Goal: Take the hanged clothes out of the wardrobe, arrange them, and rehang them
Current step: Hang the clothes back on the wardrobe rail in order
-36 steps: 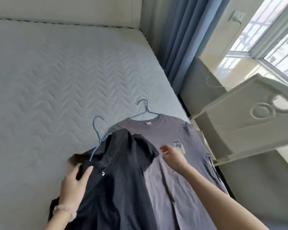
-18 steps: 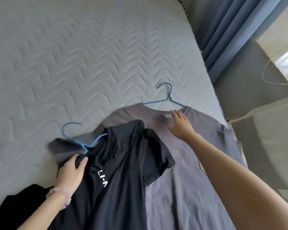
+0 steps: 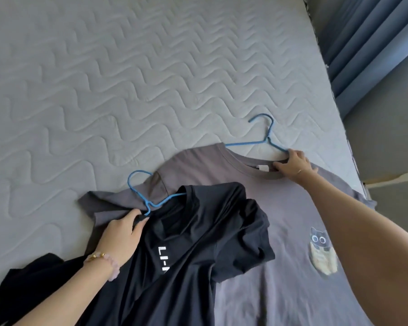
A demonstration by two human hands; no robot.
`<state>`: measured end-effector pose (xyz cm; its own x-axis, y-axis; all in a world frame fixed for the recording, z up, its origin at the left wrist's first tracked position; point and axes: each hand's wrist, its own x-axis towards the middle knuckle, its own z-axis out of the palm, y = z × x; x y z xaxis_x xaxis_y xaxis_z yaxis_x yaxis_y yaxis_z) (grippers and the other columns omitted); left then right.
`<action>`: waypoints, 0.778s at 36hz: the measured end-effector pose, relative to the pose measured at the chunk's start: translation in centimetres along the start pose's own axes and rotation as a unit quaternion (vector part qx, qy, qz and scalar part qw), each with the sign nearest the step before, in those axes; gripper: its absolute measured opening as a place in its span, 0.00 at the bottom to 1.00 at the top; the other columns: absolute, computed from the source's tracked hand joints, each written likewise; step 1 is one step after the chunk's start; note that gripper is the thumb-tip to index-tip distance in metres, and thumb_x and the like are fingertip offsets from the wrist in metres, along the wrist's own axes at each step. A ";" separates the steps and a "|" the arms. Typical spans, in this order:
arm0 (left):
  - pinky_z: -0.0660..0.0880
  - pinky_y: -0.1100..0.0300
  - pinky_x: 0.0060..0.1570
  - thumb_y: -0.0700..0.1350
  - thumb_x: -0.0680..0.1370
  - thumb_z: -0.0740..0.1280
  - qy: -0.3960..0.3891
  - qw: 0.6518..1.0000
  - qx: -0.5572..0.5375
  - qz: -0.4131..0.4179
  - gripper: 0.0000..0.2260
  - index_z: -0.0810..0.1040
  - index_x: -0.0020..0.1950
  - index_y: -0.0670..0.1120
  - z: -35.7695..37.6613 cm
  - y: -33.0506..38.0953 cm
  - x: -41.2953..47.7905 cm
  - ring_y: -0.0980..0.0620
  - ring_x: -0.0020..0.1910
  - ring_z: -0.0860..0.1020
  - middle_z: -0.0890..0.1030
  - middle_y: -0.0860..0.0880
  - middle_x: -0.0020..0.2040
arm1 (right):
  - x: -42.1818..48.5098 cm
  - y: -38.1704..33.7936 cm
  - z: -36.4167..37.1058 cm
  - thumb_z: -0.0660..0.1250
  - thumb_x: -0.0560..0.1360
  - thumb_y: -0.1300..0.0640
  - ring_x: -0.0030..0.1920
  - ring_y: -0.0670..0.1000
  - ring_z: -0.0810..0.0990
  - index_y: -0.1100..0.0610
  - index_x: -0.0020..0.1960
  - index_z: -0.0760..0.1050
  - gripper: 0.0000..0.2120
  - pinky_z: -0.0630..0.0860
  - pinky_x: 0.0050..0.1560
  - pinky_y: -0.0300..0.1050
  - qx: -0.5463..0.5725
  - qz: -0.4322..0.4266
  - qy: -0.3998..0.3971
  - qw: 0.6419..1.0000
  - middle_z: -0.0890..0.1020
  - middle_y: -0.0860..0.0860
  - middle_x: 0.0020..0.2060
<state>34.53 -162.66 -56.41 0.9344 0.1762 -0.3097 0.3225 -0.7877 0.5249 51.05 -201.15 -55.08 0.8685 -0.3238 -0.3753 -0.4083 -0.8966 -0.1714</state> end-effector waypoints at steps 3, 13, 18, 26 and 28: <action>0.69 0.55 0.32 0.49 0.79 0.61 -0.007 1.000 0.005 0.001 0.11 0.76 0.54 0.43 0.2 -0.2 0.2 0.45 0.27 0.73 0.71 0.49 0.24 | 0.6 1.0 -0.6 0.59 0.72 0.63 0.65 0.63 0.68 0.58 0.66 0.70 0.22 0.65 0.67 0.58 0.005 -0.029 0.047 0.998 0.70 0.61 0.64; 0.77 0.51 0.44 0.54 0.81 0.54 -0.071 0.995 0.054 -0.032 0.16 0.71 0.62 0.46 -0.8 0.6 0.4 0.42 0.43 0.80 0.78 0.43 0.39 | -3.5 3.0 -1.8 0.64 0.72 0.64 0.54 0.66 0.75 0.65 0.54 0.78 0.12 0.71 0.54 0.51 -0.055 -0.036 0.040 0.997 0.73 0.68 0.55; 0.66 0.54 0.66 0.53 0.81 0.55 -0.150 0.982 -0.011 -0.119 0.24 0.60 0.75 0.45 -2.5 1.6 -2.2 0.42 0.69 0.69 0.70 0.41 0.70 | -9.1 2.2 -4.7 0.64 0.73 0.63 0.53 0.64 0.77 0.62 0.56 0.76 0.12 0.70 0.48 0.49 -0.051 -0.076 0.031 0.995 0.79 0.66 0.52; 0.67 0.62 0.56 0.46 0.78 0.65 -0.090 0.980 -0.160 -0.080 0.07 0.76 0.55 0.53 -13.1 5.4 -15.2 0.48 0.64 0.73 0.78 0.50 0.57 | -22.4 0.1 -11.1 0.58 0.78 0.54 0.52 0.59 0.78 0.52 0.54 0.71 0.07 0.68 0.43 0.46 -0.052 -0.128 -0.053 0.989 0.80 0.57 0.53; 0.68 0.65 0.44 0.52 0.71 0.70 -0.065 0.979 -0.185 -0.053 0.04 0.76 0.38 0.56 -16.6 5.7 -18.1 0.53 0.47 0.78 0.81 0.53 0.39 | -25.4 -0.5 -12.5 0.57 0.79 0.53 0.53 0.59 0.78 0.51 0.53 0.71 0.06 0.67 0.42 0.46 -0.003 -0.140 -0.055 0.989 0.81 0.57 0.52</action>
<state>21.94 -160.54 -34.64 0.8735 0.1504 -0.4630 0.4716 -0.4976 0.7280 32.73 -196.28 -34.14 0.9110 -0.0281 -0.4114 -0.1542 -0.9486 -0.2765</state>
